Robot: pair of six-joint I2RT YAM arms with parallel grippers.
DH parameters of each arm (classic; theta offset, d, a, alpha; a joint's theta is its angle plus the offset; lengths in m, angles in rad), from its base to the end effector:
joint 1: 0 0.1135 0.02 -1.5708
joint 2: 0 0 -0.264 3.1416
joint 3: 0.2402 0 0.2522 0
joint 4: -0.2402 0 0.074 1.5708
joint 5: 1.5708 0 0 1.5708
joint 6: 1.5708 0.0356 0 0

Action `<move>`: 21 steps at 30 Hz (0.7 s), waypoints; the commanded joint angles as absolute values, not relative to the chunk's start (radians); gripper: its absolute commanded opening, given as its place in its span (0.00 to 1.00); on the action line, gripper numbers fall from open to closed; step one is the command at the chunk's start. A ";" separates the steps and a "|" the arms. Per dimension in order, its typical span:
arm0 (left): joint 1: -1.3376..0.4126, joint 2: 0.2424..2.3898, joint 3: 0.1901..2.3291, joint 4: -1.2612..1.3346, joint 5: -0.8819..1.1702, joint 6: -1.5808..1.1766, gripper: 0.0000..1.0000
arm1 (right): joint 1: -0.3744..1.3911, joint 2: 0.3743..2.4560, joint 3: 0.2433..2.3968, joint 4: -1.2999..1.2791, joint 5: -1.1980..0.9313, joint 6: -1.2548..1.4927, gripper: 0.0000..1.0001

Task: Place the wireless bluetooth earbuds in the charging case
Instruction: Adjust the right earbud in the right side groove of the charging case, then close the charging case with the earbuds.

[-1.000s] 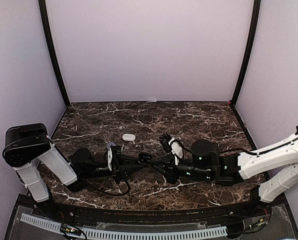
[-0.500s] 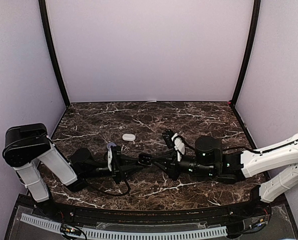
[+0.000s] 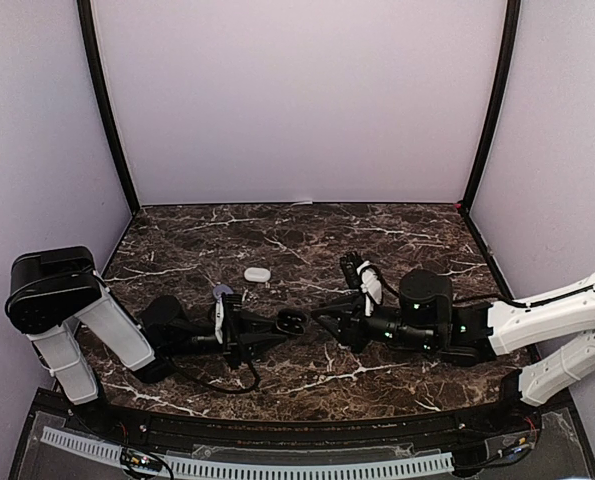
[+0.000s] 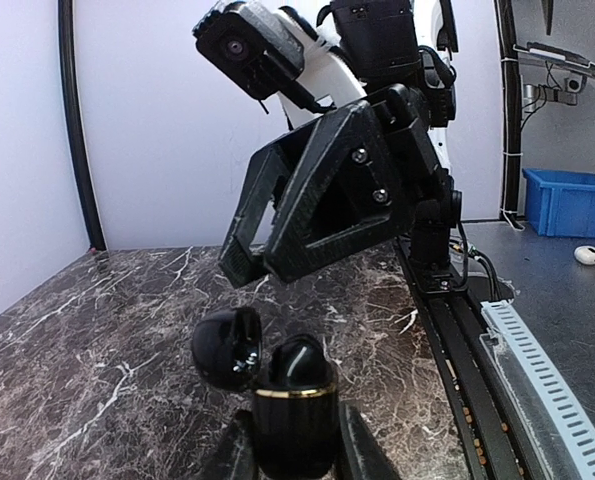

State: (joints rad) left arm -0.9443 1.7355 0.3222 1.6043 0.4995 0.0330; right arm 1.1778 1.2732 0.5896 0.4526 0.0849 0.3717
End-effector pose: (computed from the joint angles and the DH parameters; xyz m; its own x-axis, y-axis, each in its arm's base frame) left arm 0.1411 -0.2241 0.1614 0.1438 -0.1493 -0.9783 0.9826 0.1387 0.1233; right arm 0.1089 0.2547 0.2326 -0.4045 -0.0308 -0.9140 -0.7963 0.5034 0.3355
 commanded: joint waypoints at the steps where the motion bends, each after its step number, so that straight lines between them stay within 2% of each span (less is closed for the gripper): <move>1: -0.942 1.736 0.343 1.833 0.543 0.017 0.00 | 1.164 1.270 0.577 0.429 0.270 0.434 0.27; 5: -0.942 1.733 0.341 1.833 0.552 0.009 0.00 | 1.135 1.259 0.525 0.453 0.305 0.464 0.24; 12: -0.942 1.732 0.358 1.832 0.580 -0.024 0.00 | 1.095 1.381 0.559 0.519 0.085 0.436 0.21; 14: -0.942 1.730 0.363 1.833 0.591 -0.047 0.00 | 1.084 1.423 0.568 0.567 -0.010 0.433 0.17; 18: -0.942 1.726 0.367 1.833 0.596 -0.078 0.00 | 1.061 1.479 0.567 0.665 -0.108 0.468 0.00; 21: -0.942 1.721 0.364 1.829 0.589 -0.088 0.00 | 1.047 1.507 0.566 0.728 -0.186 0.481 0.00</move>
